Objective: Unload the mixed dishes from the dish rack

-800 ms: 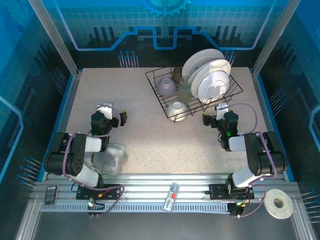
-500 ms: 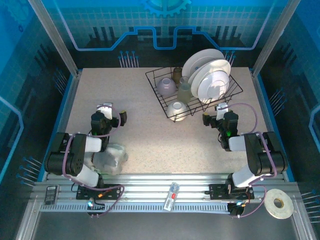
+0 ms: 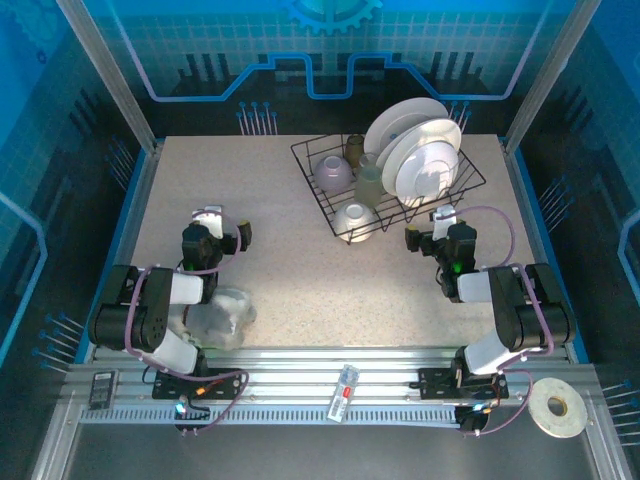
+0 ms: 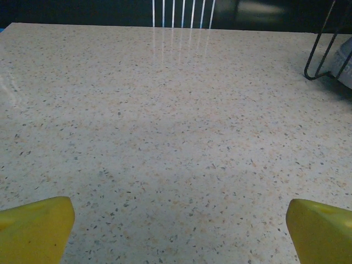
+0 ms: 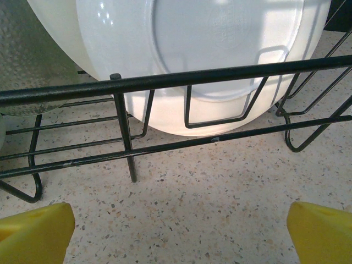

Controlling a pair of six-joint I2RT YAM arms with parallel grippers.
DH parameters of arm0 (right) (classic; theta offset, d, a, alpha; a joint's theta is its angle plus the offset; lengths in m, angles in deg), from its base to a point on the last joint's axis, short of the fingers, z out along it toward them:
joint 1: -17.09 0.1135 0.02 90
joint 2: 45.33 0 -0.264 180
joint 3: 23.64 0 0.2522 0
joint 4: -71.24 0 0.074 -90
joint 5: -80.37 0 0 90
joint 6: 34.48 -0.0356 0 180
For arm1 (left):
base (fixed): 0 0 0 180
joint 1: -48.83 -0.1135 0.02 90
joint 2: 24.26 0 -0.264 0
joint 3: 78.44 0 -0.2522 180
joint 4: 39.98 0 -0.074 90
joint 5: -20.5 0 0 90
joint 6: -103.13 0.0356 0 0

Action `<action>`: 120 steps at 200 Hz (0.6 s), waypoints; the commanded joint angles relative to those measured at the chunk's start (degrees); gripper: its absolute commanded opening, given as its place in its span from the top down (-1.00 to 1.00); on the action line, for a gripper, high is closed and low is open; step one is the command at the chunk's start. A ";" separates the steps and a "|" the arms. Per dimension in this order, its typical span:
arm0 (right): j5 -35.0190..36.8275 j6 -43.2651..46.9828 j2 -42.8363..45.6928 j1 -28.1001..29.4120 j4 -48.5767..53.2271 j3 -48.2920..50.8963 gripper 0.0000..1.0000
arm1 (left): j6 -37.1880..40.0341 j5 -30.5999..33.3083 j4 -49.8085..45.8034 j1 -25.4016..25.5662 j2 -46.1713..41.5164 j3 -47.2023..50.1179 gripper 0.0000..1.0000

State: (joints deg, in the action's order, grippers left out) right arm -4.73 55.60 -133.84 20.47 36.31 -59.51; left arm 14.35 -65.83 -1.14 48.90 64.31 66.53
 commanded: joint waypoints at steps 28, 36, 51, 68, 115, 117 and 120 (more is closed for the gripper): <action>-0.44 0.38 0.29 0.36 -1.67 -0.83 -1.00 | -2.57 -1.73 0.69 -1.48 0.15 -0.40 -0.99; -0.63 0.32 0.34 0.32 -1.55 -0.92 -1.00 | -2.51 -1.64 0.50 -1.48 0.18 -0.49 -0.99; -1.40 0.10 0.42 -0.13 -1.65 -0.85 -1.00 | -2.60 -2.51 0.58 -1.61 0.06 -0.33 -0.99; 0.90 -0.40 2.86 0.06 -2.18 0.33 -1.00 | -3.07 -2.11 -1.69 -2.10 -2.45 -0.48 -0.99; 18.10 -9.86 20.34 0.14 11.96 -0.03 -1.00 | -9.21 4.91 -24.43 -1.79 -16.55 -6.41 -0.99; 18.99 -10.81 21.17 0.10 13.25 -0.45 -1.00 | -9.52 5.05 -24.92 -1.76 -17.06 -6.54 -0.99; 19.94 -11.86 21.82 0.04 14.71 -0.98 -1.00 | -9.99 5.38 -25.56 -1.75 -17.83 -6.69 -0.99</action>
State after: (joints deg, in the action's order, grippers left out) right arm 3.12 52.23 -119.74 20.42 41.60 -58.72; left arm 9.34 -64.09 -16.02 47.33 52.58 63.57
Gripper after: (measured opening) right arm 0.999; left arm 0.992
